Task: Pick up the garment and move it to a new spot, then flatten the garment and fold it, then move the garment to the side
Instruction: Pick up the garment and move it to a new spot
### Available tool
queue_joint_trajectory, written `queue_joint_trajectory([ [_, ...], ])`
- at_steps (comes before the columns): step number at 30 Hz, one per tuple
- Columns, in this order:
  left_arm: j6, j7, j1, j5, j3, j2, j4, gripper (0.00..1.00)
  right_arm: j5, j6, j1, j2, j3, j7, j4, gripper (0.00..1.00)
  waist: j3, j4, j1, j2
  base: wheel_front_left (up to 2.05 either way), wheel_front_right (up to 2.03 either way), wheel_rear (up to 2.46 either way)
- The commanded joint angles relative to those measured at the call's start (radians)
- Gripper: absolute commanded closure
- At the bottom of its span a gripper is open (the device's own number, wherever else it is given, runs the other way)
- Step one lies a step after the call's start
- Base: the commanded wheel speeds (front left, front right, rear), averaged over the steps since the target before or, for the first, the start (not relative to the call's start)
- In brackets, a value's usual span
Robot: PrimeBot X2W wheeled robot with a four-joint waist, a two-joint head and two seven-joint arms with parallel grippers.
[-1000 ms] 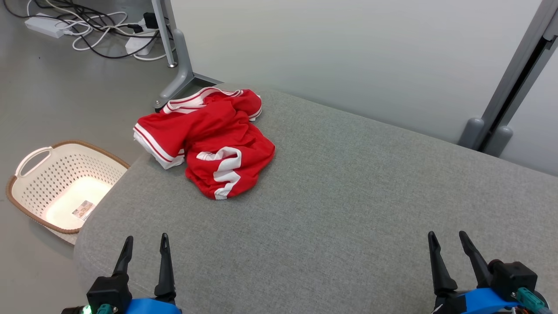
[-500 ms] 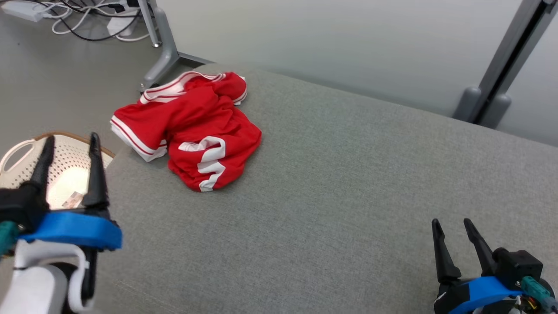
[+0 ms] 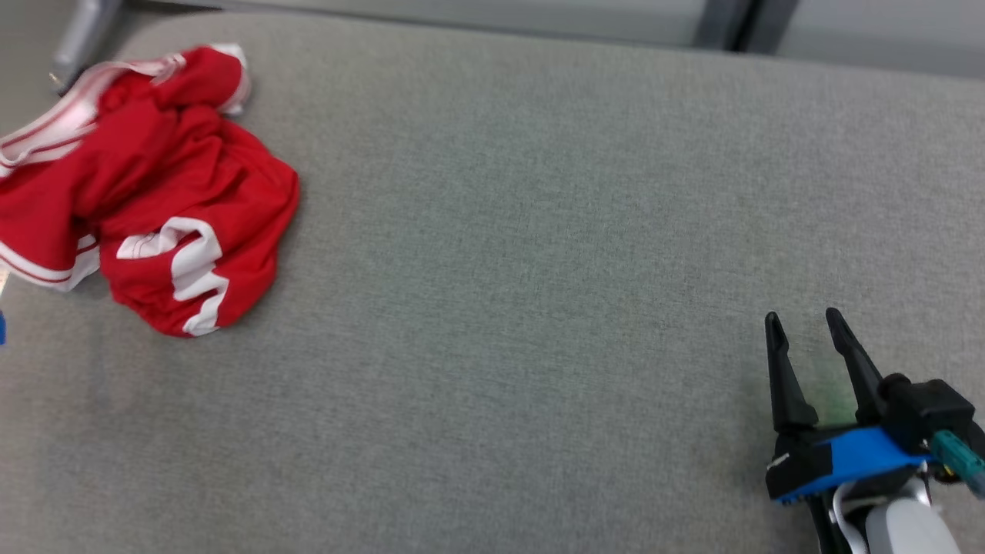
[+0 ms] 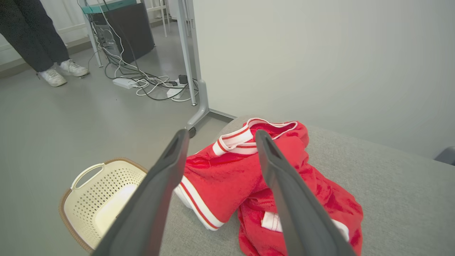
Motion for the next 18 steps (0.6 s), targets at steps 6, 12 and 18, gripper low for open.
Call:
queue_joint_trajectory([
  [6, -0.004, 0.075, -0.066, -0.077, 0.042, 0.017, 0.096, 0.0, -0.021, 0.0, -0.05, -0.004, 0.006, 0.01, -0.04, 0.0, 0.109, -0.066, -0.0003, 0.0, 0.0, 0.0, 0.0],
  [12, -0.002, 0.125, -0.099, -0.111, 0.05, 0.029, 0.157, 0.0, -0.029, 0.0, -0.076, -0.004, 0.017, 0.013, -0.059, 0.0, 0.169, -0.122, -0.0003, 0.0, 0.0, 0.0, 0.0],
  [18, 0.027, 0.147, -0.107, -0.127, 0.06, 0.028, 0.207, 0.0, -0.029, 0.0, -0.061, -0.004, 0.031, 0.019, -0.071, 0.0, 0.201, -0.172, -0.0003, 0.0, 0.0, 0.0, 0.0],
])
